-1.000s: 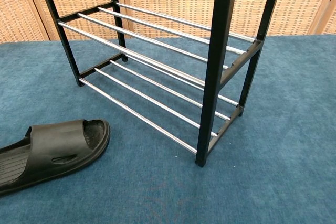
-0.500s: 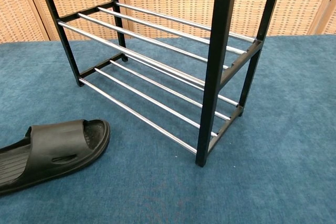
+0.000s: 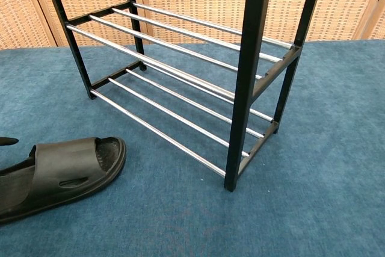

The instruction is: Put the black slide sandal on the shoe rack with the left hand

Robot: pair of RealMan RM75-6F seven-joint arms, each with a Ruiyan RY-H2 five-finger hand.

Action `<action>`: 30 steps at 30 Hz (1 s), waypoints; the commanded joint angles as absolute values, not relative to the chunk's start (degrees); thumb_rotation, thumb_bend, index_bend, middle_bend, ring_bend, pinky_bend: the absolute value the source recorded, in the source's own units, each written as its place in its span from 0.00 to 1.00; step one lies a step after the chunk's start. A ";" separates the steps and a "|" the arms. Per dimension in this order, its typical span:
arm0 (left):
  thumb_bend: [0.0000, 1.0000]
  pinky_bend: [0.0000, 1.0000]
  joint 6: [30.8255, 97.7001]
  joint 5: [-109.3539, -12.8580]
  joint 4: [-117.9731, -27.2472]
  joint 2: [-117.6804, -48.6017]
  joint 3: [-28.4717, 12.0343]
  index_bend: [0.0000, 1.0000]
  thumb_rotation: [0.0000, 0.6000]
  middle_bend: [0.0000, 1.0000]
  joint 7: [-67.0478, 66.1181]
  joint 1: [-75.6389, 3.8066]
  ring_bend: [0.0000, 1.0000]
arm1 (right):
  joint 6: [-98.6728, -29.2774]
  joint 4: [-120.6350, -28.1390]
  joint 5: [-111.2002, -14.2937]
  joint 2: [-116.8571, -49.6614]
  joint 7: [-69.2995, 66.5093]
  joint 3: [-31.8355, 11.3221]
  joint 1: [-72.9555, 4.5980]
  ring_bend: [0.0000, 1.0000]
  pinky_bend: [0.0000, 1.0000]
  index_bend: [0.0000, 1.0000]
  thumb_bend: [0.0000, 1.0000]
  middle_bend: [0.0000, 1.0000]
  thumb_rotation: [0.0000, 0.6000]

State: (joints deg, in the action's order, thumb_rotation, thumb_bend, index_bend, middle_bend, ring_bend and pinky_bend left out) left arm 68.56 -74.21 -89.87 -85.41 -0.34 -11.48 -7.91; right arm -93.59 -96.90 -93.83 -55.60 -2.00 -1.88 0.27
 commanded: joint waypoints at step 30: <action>0.40 0.50 76.83 -78.75 -86.00 -88.03 -1.01 0.50 1.00 0.46 -6.29 -7.03 0.41 | -91.93 -97.14 -93.99 -55.17 -3.05 -1.31 -0.11 0.00 0.00 0.00 0.00 0.00 1.00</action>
State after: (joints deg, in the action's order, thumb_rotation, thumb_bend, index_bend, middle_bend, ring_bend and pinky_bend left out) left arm 75.68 -77.62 -85.80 -89.01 -1.31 -7.64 -7.57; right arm -91.94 -97.13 -94.01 -55.16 -3.06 -1.31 -0.11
